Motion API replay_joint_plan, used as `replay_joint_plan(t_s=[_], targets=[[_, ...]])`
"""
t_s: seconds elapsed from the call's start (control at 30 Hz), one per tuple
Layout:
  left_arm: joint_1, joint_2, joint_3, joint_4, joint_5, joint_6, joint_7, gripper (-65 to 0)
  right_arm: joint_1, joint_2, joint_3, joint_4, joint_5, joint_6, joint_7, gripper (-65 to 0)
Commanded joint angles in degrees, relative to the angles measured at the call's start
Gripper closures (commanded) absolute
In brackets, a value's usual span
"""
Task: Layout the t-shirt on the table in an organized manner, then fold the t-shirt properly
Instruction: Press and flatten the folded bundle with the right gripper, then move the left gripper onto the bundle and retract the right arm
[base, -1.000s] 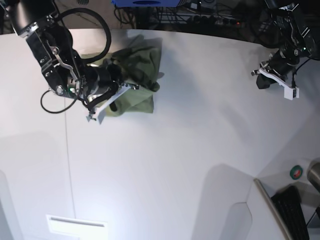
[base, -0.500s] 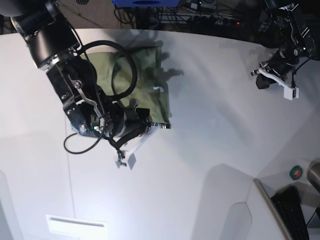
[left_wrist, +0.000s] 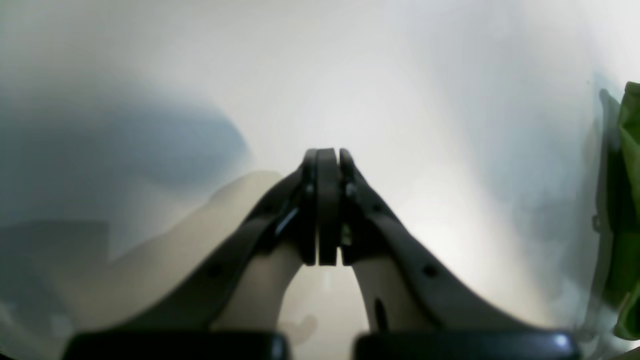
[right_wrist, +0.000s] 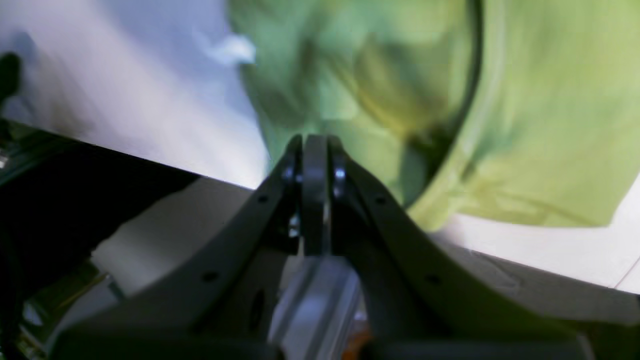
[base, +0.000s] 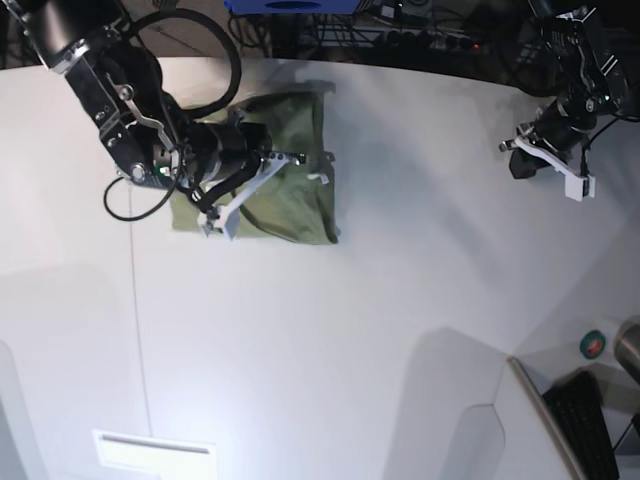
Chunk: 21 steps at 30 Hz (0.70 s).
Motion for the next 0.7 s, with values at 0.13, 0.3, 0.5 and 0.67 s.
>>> replay_joint_plan(t_s=[0.13, 0.3, 0.5, 0.67], targets=[[-0.25, -0.90, -0.29, 1.09, -0.95, -0.26, -1.02, 0.0, 0.40, -0.29, -5.11, -6.55, 0.03, -0.03, 8.23, 0.0], [-0.25, -0.90, -0.29, 1.09, -0.95, -0.26, -1.02, 0.0, 0.40, -0.81, -9.24, -6.90, 0.29, -0.03, 8.41, 0.0], [-0.25, -0.90, -0.20, 1.09, -0.95, -0.26, -1.02, 0.0, 0.75, -0.81, -12.58, -6.64, 0.11, -0.03, 8.85, 0.0], [0.37, -0.90, -0.20, 2.68, -1.04, -0.35, -0.93, 0.0, 1.19, 0.15, -12.32, -1.80, 0.11, -0.29, 8.32, 0.0]])
